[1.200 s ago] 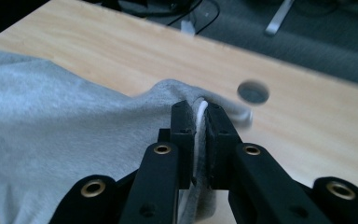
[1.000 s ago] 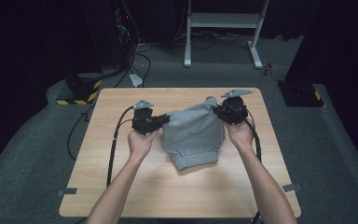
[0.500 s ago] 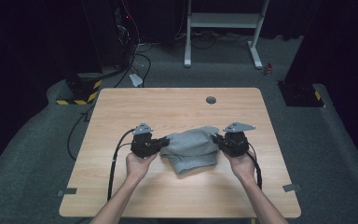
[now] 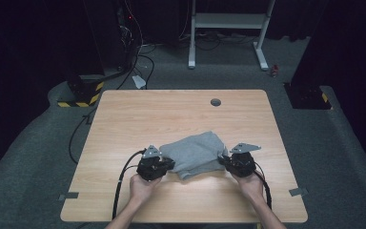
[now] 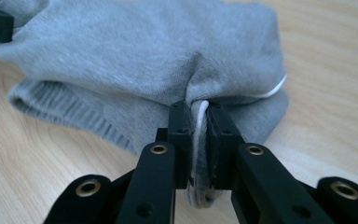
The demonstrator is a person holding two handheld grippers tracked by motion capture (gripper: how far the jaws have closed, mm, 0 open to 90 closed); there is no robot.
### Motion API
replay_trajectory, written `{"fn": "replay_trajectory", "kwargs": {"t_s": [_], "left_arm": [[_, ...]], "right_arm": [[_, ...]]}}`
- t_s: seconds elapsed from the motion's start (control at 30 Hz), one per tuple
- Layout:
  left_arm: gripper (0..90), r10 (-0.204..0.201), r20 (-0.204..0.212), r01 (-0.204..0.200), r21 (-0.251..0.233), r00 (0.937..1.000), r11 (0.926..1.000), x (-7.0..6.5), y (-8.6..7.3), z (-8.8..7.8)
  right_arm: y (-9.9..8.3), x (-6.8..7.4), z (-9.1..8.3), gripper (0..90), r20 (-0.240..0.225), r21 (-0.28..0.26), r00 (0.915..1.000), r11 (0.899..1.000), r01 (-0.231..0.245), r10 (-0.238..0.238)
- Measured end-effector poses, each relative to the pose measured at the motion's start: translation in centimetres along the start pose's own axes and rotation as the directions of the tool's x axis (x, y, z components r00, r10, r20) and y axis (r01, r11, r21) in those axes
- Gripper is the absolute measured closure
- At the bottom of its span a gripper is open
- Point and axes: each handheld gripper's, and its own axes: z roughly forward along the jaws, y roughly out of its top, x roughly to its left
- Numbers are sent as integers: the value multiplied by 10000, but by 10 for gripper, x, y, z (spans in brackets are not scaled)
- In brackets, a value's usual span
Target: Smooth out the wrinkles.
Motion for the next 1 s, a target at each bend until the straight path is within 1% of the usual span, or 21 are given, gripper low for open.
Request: {"fn": "replay_trajectory", "kwargs": {"t_s": [0.07, 0.13, 0.17, 0.27, 0.37, 0.43, 0.47, 0.5, 0.53, 0.6, 0.63, 0.67, 0.7, 0.8, 0.83, 0.87, 0.9, 0.93, 1.0], "left_arm": [[842, -9, -96, 11, 210, 10000, 9998, 2, -1, 5], [842, -99, -186, 105, 317, 9998, 9994, 6, -1, 10], [842, -107, -274, 116, 350, 9996, 9993, 8, 0, 13], [842, -96, -587, 123, 449, 9982, 9989, 15, 5, 19], [842, -194, -837, 224, 351, 9963, 9991, 25, 12, 25], [841, -302, -985, 334, 308, 9947, 9990, 31, 16, 27], [841, -450, -1017, 472, 197, 9938, 9987, 34, 18, 28], [840, -642, -1005, 654, 86, 9929, 9978, 36, 18, 28], [840, -741, -944, 748, 31, 9928, 9972, 37, 18, 27], [838, -540, -867, 540, -26, 9948, 9985, 33, 16, 24], [837, -512, -776, 506, -96, 9957, 9987, 30, 16, 21], [835, -387, -725, 379, -125, 9966, 9992, 29, 15, 17], [832, -296, -682, 286, -163, 9972, 9995, 27, 15, 14], [807, -221, -440, 209, -260, 9988, 9994, 25, 14, 5], [784, -225, -380, 215, -255, 9990, 9994, 25, 14, 2], [748, -323, -286, 315, -293, 9991, 9991, 25, 15, 0], [709, -368, -231, 360, -331, 9991, 9988, 26, 15, -3], [666, -393, -279, 381, -432, 9988, 9983, 26, 16, -6], [574, -599, -257, 582, -609, 9979, 9964, 27, 20, -11]], "right_arm": [[-4, 1, 4, 814, -75, 134, 10000, 9999, -3, 4], [-6, 2, 8, 814, -89, 268, 9997, 9994, 209, -207], [-6, 4, 9, 814, -82, 371, 9998, 9991, 207, -204], [-6, 4, 13, 812, -60, 381, 9996, 9989, 267, -264], [-6, 6, 17, 799, 50, 395, 9998, 9990, 206, -208], [-6, 8, 21, 795, 244, 343, 9988, 9986, 408, -417], [-6, 9, 22, 794, 290, 298, 9986, 9987, 424, -433], [-5, 10, 23, 793, 317, 301, 9985, 9986, 428, -437], [-6, 12, 23, 791, 368, 288, 9984, 9987, 423, -433], [-7, 14, 23, 776, 481, 240, 9972, 9981, 567, -578], [-8, 15, 22, 763, 498, 267, 9969, 9978, 603, -616], [-9, 15, 20, 752, 473, 250, 9971, 9980, 583, -595], [-10, 15, 19, 735, 455, 273, 9978, 9985, 477, -489], [-12, 12, 14, 666, 265, 180, 9995, 9997, 187, -192], [-13, 11, 13, 639, 201, 108, 9998, 9999, 78, -80], [-13, 10, 10, 608, 128, 100, 9999, 9999, -3, 2], [-14, 9, 8, 581, 46, 41, 10000, 10000, -3, 3], [-14, 8, 6, 556, -24, -2, 10000, 10000, -33, 33], [-14, 6, 1, 522, -137, -129, 9998, 9998, -165, 164]]}}
